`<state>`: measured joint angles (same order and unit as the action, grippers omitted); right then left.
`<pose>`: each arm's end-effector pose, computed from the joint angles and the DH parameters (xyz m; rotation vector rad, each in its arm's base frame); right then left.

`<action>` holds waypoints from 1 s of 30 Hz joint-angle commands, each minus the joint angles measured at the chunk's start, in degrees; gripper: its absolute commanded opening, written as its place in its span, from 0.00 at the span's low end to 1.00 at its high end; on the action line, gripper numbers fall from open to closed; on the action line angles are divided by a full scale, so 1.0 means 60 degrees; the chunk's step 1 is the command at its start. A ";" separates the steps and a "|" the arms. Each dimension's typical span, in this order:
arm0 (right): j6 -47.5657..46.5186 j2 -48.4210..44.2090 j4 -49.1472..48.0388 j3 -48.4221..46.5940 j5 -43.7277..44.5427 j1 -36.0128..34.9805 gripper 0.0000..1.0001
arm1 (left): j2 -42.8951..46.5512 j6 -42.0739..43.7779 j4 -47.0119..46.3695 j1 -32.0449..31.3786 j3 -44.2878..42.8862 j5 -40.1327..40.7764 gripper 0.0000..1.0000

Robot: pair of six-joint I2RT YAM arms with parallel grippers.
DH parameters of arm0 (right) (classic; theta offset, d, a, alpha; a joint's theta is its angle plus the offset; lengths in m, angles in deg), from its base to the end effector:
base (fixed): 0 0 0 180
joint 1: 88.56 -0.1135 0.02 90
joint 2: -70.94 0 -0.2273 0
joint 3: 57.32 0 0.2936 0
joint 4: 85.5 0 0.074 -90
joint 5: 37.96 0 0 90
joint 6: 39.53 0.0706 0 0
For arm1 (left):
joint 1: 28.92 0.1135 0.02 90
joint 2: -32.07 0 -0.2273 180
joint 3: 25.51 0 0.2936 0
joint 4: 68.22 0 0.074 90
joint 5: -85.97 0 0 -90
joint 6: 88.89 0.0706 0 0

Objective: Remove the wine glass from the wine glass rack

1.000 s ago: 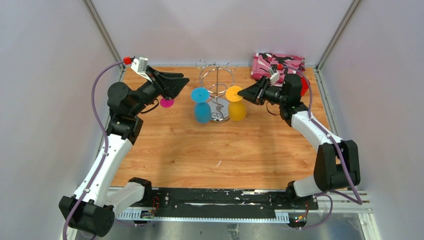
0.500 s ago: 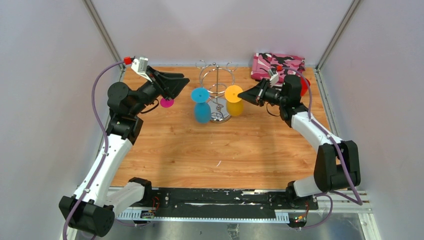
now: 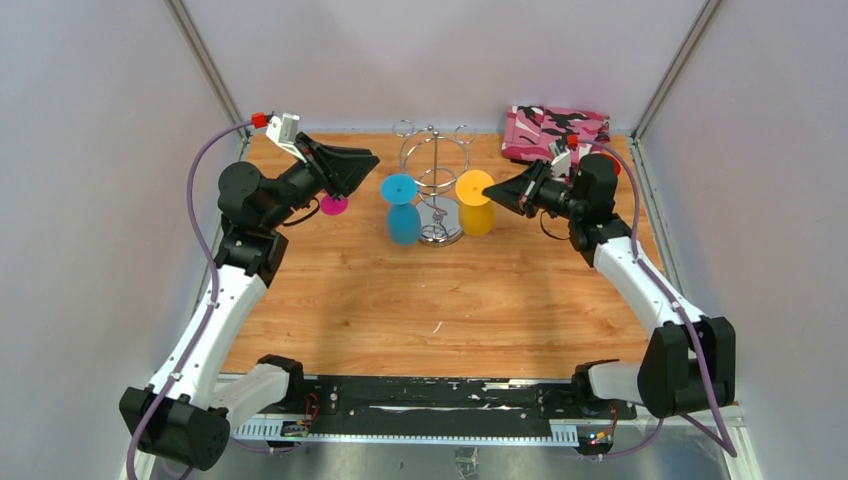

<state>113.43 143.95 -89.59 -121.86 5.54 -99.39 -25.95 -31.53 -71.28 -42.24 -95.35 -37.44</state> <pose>0.3501 0.1191 0.2783 0.1447 1.8961 1.5897 0.2980 -0.1105 0.4006 0.2900 1.4054 -1.0480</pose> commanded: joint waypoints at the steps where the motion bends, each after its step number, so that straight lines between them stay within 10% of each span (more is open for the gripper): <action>1: -0.0021 -0.0034 0.0570 -0.0095 0.0106 -0.0077 0.00 | -0.0081 -0.0096 -0.0030 -0.0021 -0.0038 -0.0192 0.37; 12: -0.0182 -0.0262 0.0572 0.0260 0.0191 -0.0076 0.00 | 0.0046 -0.0109 -0.0030 -0.0021 0.0035 -0.0204 0.39; 30: -0.3927 -0.3271 0.5264 -0.2466 0.2988 0.0332 0.00 | -0.0935 -0.0326 0.0448 -0.0021 -0.0436 0.0601 0.57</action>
<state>97.21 127.16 -64.08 -130.13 17.80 -98.15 -28.77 -33.19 -71.17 -42.24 -95.41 -36.55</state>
